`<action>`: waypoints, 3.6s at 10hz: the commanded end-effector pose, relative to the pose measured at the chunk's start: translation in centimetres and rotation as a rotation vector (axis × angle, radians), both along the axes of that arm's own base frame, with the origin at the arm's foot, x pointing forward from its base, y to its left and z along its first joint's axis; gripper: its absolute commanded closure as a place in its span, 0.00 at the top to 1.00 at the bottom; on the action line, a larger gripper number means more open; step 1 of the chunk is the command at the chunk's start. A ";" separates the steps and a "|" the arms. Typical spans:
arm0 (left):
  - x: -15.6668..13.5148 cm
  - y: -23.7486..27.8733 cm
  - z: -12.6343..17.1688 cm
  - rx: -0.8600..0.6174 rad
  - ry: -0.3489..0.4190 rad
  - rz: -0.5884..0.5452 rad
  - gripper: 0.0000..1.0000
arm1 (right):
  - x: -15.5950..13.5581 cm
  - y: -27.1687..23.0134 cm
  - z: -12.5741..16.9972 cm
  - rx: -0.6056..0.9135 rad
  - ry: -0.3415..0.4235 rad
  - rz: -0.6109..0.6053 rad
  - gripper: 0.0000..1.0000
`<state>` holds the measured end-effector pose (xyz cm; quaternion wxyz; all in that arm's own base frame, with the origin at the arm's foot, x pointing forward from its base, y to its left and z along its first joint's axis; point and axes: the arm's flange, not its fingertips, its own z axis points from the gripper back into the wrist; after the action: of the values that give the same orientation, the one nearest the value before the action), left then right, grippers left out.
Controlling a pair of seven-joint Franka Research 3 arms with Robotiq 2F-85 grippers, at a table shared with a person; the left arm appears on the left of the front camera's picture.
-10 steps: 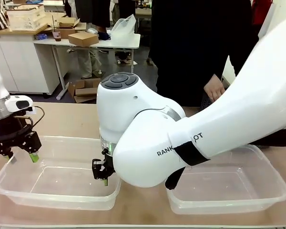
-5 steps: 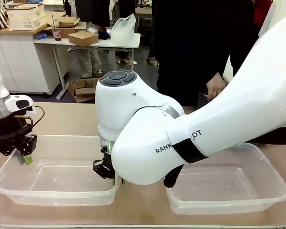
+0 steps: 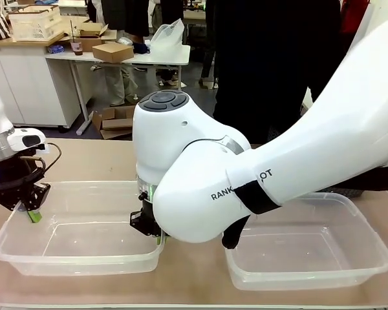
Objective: Sort the waste into each basket.
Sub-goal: Pick up the Organizing box on the left side of the table and lift it.
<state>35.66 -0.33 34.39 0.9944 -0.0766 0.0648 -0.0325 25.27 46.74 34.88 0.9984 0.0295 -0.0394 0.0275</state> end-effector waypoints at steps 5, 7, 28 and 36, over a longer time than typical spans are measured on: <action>-3.6 -0.4 13.9 0.017 -0.099 0.166 0.00 | 1.0 -3.9 9.9 0.028 0.001 0.093 0.00; -3.7 0.1 20.7 0.050 -0.184 0.178 0.00 | 0.6 -5.1 14.5 0.046 0.002 0.113 0.00; 4.5 -19.4 17.2 -0.030 -0.212 -0.037 0.03 | 3.2 -24.9 16.4 0.080 0.074 -0.447 0.05; 2.7 -21.6 16.6 -0.079 -0.186 -0.063 0.03 | 3.6 -23.4 16.1 0.101 0.045 -0.387 0.05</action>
<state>38.20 -22.01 50.72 0.9909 -0.1113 -0.0238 -0.0720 28.45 23.92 50.82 0.9852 0.0666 -0.0215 -0.1567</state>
